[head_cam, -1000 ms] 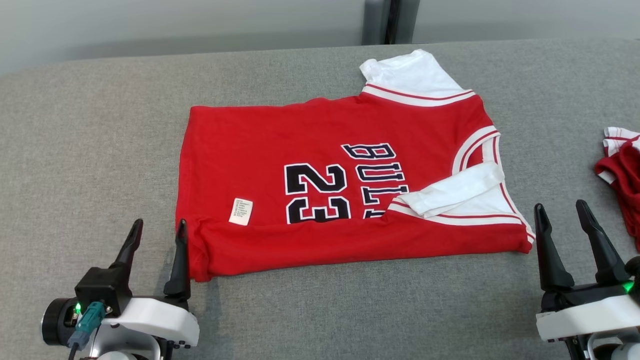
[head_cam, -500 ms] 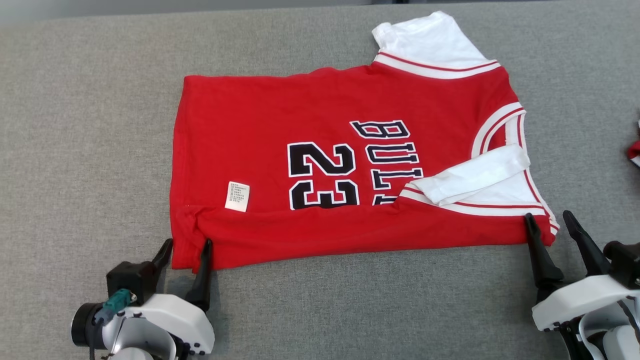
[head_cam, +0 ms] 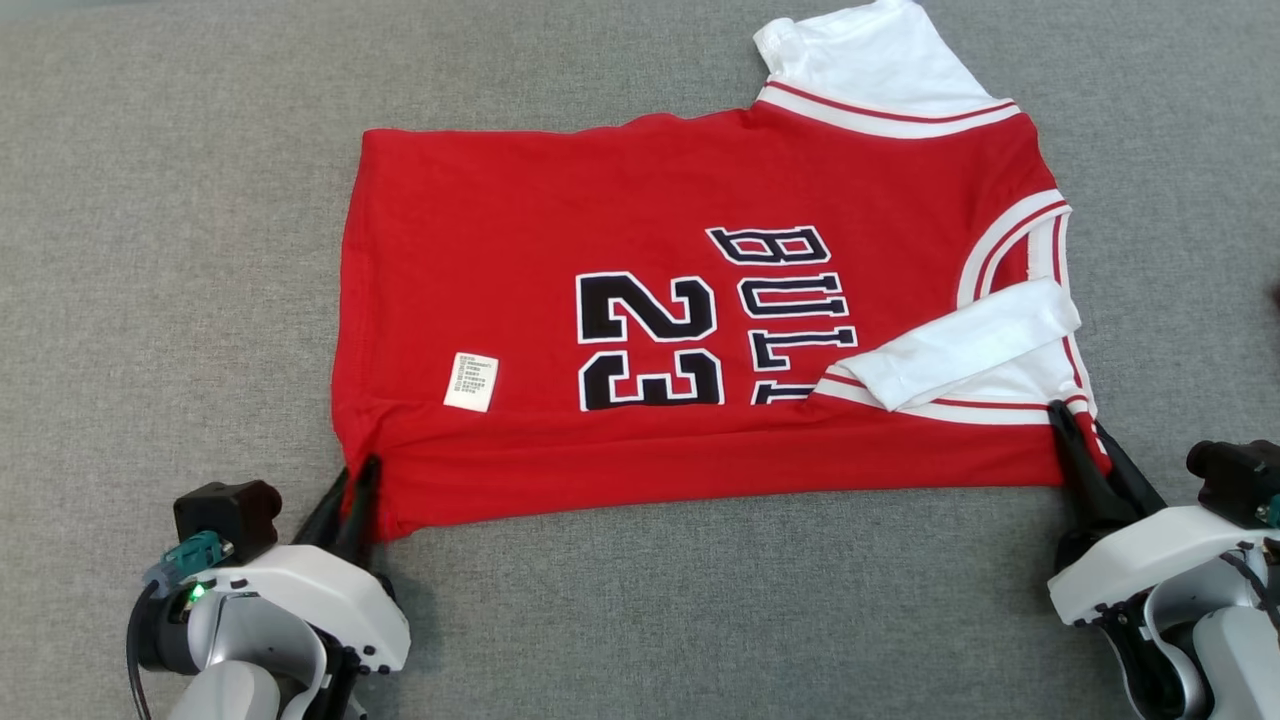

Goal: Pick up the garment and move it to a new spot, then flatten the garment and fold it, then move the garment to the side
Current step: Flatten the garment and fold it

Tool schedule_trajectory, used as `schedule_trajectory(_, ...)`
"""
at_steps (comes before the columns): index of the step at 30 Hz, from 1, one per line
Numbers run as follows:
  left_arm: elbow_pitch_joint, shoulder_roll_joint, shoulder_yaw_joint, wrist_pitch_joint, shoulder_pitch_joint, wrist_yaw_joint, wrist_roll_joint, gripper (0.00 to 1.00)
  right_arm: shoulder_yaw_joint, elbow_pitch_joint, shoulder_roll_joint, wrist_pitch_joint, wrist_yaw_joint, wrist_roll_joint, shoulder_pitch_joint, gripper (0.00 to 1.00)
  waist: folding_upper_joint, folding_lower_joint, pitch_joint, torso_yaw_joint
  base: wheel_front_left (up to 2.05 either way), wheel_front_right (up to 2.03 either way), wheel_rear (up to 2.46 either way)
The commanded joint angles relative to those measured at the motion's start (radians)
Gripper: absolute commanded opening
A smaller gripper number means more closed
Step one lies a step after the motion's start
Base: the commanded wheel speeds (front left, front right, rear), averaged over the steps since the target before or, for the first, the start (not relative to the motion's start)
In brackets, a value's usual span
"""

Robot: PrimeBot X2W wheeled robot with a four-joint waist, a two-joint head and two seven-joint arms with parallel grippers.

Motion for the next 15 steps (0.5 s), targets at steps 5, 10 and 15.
schedule_trajectory(5, -0.01, 0.009, 0.001, 0.063, 0.065, -0.003, -0.041, 0.0, 0.0, 0.014, -0.015, 0.03, -0.008, 0.035, 0.057, 0.0, -0.0001, 0.0, -0.01, -0.002, 0.0, 0.0, 0.0)
schedule_trajectory(10, -0.111, 0.062, 0.025, 0.119, 0.095, 0.011, -0.053, 0.0, -0.029, -0.083, -0.028, 0.053, -0.008, 0.055, 0.1, 0.0, -0.0001, 0.0, -0.034, 0.001, 0.0, 0.0, 0.0)
schedule_trajectory(15, -0.22, 0.099, 0.035, 0.189, 0.165, 0.038, -0.07, 0.0, -0.077, -0.207, -0.019, 0.112, -0.006, 0.047, 0.2, 0.0, -0.0001, 0.0, -0.067, -0.001, 0.0, 0.0, 0.0)
